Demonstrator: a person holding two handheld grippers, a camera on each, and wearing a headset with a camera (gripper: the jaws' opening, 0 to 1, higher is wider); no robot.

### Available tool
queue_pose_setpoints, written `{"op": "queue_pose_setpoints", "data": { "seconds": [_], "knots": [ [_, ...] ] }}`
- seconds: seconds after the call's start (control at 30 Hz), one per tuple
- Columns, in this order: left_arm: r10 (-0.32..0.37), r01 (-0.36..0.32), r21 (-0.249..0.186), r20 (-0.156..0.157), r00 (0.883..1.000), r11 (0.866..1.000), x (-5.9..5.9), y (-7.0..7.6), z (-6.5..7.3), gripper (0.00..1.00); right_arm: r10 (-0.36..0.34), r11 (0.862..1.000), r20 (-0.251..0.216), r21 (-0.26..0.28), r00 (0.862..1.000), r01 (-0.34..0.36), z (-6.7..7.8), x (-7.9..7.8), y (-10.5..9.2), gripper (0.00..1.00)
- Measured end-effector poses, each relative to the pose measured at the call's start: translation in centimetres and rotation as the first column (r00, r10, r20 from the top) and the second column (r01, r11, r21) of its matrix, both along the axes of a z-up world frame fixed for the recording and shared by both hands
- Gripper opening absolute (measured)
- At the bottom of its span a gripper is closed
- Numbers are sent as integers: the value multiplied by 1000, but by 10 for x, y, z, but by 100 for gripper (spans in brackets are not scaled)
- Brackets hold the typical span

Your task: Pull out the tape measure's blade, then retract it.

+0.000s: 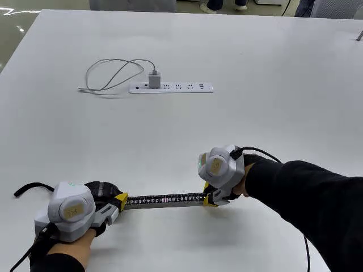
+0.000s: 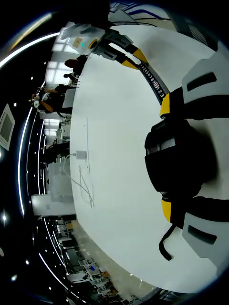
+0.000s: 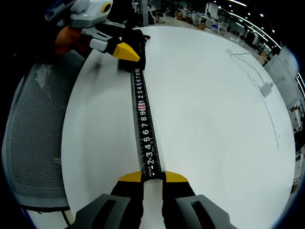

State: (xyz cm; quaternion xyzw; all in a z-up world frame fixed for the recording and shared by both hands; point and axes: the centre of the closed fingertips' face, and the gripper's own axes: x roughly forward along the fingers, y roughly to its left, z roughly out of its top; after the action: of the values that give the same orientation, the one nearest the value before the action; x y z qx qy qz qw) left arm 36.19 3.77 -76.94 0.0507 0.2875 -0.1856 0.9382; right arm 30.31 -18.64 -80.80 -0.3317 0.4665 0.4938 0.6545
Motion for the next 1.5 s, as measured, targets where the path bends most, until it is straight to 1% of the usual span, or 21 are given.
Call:
{"op": "queue_pose_setpoints", "data": {
  "seconds": [0.4, 0.67, 1.0, 1.1, 1.2, 1.33, 1.5],
  "knots": [
    [-2, 2, -1, -4, 1000, 1000, 1, 0, 0, 61, 3, 1000, -3, 6, 1000, -3, 0, 1, 5, 10],
    [-2, 2, -2, -6, 1000, 1000, 1, 0, 0, 61, -9, 1000, -7, 5, 1000, 9, 0, 1, 7, 10],
    [-1, 1, -2, -6, 1000, 1000, 0, 0, 0, 61, -6, 1000, -2, 6, 1000, 6, 0, 1, 11, 10],
    [0, 0, -2, -5, 1000, 1000, 0, 0, 0, 61, -24, 1000, -14, 12, 1000, 25, 0, 2, 12, 10],
    [-2, 2, -1, -5, 1000, 1000, 0, 0, 0, 61, -8, 1000, -9, 8, 1000, 8, 0, 2, 13, 10],
    [-1, 1, -1, -4, 1000, 1000, 0, 0, 0, 61, -21, 1000, -17, 14, 1000, 22, 0, 3, 14, 10],
    [-2, 2, 0, -5, 1000, 1000, 0, -1, 0, 61, -18, 1000, -17, 14, 1000, 18, 0, 3, 16, 10]
  ]
}}
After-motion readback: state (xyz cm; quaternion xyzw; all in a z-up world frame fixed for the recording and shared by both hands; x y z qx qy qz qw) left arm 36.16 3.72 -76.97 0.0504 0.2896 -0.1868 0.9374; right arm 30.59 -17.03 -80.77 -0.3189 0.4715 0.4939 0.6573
